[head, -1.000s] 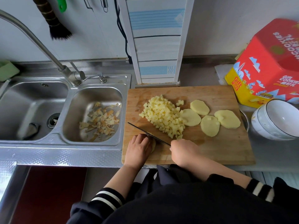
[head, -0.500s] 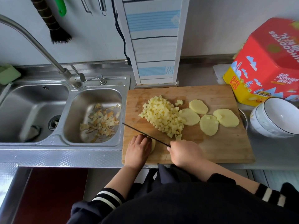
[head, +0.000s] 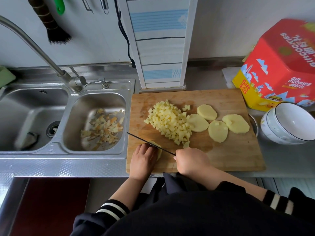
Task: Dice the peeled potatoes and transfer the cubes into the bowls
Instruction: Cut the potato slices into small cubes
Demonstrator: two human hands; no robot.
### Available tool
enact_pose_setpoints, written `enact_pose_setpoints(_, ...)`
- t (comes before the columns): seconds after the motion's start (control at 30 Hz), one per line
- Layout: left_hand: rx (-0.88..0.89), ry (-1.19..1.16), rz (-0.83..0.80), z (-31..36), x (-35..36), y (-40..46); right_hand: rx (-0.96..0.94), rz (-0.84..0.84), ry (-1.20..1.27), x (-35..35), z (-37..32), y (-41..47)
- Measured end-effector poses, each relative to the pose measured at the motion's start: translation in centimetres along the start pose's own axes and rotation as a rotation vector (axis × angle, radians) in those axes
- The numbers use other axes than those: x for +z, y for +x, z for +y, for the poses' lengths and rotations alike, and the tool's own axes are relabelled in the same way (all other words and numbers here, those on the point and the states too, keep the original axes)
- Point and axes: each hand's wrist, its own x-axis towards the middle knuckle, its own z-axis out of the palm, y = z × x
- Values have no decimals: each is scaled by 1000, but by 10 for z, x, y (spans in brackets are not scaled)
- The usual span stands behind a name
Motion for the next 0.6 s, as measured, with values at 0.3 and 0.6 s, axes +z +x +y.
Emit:
enact_pose_setpoints(0.3,-6,-21,18,-2,2,-2,94,-113,40,2,1,11)
enact_pose_setpoints(0.6,30,-49,12,-2,0,-1,115,-55,178,-1,9,8)
